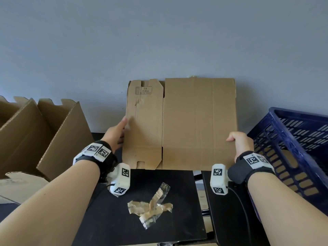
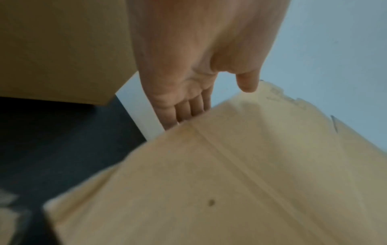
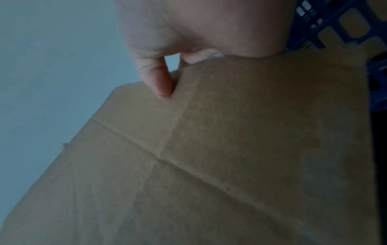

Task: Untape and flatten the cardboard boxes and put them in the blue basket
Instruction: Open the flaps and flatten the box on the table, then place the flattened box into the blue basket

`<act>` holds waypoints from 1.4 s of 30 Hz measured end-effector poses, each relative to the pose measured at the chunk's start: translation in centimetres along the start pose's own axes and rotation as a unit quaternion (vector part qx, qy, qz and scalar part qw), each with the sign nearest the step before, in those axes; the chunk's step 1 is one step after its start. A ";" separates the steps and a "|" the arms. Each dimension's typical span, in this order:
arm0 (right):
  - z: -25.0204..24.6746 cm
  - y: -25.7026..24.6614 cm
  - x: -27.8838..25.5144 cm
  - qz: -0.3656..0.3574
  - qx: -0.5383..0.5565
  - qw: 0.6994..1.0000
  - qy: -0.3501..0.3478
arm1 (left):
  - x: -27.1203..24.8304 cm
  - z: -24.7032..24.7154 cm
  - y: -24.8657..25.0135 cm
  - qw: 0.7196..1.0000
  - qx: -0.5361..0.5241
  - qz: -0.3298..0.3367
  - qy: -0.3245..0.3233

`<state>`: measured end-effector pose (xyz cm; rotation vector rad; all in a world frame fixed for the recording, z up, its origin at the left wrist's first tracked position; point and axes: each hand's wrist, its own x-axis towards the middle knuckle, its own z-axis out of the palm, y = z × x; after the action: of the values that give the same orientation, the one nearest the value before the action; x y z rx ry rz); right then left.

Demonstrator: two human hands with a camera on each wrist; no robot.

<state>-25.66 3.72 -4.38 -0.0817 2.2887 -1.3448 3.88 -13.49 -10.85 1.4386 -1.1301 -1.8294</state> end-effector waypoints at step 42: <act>-43.2 2.0 3.6 -0.285 0.206 0.922 0.164 | -28.2 39.0 4.1 0.903 -0.066 0.423 -0.010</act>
<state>-47.17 38.63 9.92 -0.4394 2.2737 -2.2663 -25.97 18.48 9.65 0.6596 -1.3243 -1.2495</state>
